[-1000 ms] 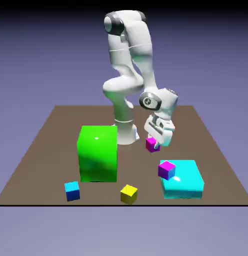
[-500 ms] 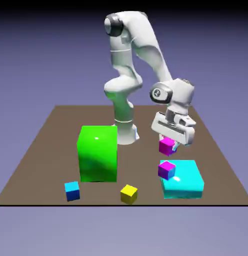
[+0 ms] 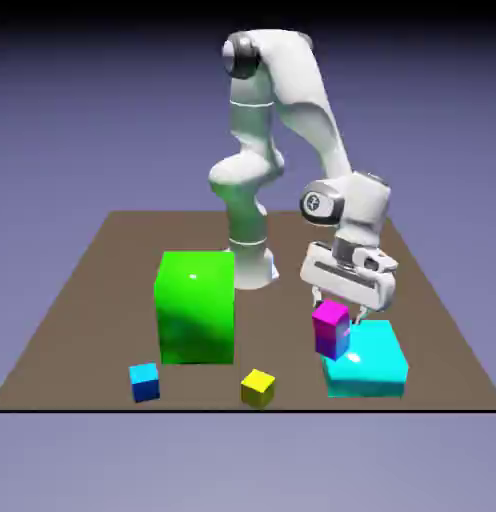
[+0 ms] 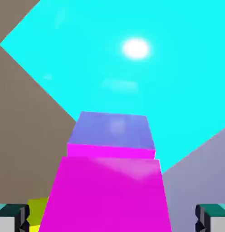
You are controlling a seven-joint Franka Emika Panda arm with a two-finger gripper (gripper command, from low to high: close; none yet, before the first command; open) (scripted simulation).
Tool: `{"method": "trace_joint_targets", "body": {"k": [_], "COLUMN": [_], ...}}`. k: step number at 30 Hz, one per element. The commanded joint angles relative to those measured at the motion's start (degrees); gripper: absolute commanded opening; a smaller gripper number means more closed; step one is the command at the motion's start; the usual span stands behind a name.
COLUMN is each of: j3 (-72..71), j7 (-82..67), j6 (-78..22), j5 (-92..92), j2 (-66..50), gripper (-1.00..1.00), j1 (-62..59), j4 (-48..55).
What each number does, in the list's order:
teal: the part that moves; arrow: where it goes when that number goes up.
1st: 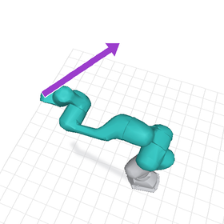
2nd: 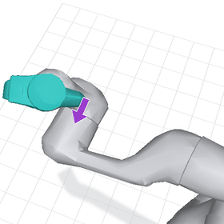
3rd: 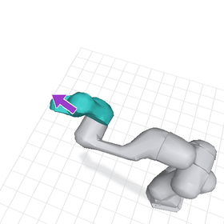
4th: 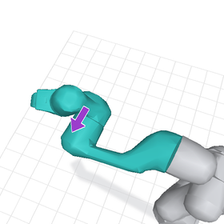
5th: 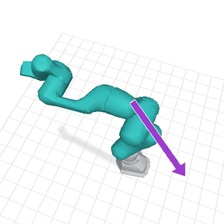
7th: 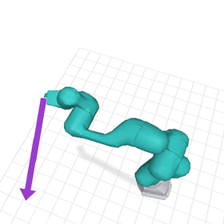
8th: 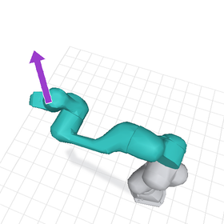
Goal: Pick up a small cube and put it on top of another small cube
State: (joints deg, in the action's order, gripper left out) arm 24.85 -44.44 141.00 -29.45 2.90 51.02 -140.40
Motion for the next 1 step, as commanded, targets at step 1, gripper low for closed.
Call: {"method": "trace_joint_targets", "body": {"k": [1], "j3": [-0.17], "j7": [-0.14], "j6": [-1.98], "j5": [0.05], "j2": [1.75], "gripper": [1.00], "j1": [0.26], "j4": [0.18]}}
